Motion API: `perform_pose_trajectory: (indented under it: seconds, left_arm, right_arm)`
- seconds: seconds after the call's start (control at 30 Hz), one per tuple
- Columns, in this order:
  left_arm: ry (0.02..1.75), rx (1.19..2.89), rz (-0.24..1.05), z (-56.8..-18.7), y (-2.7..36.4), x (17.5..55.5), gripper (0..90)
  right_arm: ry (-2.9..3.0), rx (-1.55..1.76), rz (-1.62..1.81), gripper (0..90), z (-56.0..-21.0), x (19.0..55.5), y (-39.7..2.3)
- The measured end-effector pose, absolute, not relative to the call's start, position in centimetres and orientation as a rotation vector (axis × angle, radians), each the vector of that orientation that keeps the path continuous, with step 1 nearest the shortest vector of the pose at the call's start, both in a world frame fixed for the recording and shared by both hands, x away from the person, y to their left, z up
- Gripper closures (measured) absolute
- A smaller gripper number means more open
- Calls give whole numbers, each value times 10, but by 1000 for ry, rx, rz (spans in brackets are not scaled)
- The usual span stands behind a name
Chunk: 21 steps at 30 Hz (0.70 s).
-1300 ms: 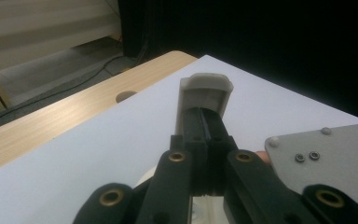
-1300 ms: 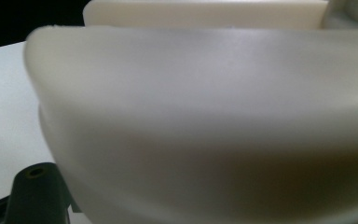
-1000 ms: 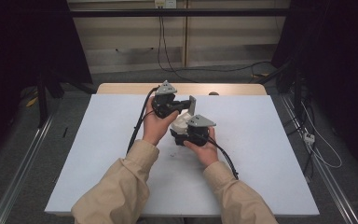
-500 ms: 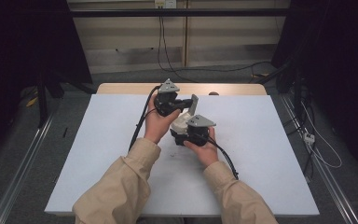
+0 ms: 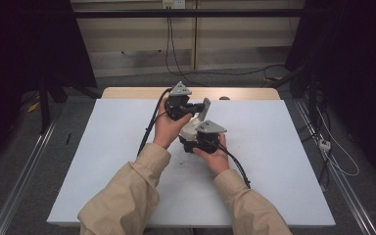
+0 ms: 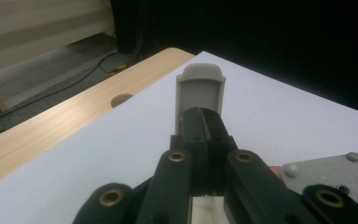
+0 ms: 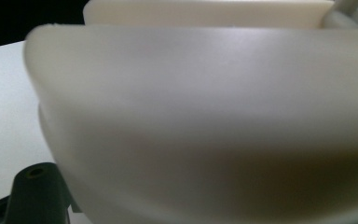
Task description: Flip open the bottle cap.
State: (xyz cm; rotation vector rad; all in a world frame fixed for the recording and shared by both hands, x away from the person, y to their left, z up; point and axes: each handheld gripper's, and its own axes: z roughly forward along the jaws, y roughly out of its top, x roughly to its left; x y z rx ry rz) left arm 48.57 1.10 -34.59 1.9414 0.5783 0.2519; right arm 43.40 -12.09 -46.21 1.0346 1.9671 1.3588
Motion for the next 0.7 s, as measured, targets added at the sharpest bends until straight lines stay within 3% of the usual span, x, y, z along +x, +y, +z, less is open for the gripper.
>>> perform_pose_trajectory:
  seconds: [0.7]
  left_arm:
    - [583, 1945, 239, -349, 6, 491, 900]
  right_arm:
    - [1969, 1035, 1358, 189, -462, 434, -121]
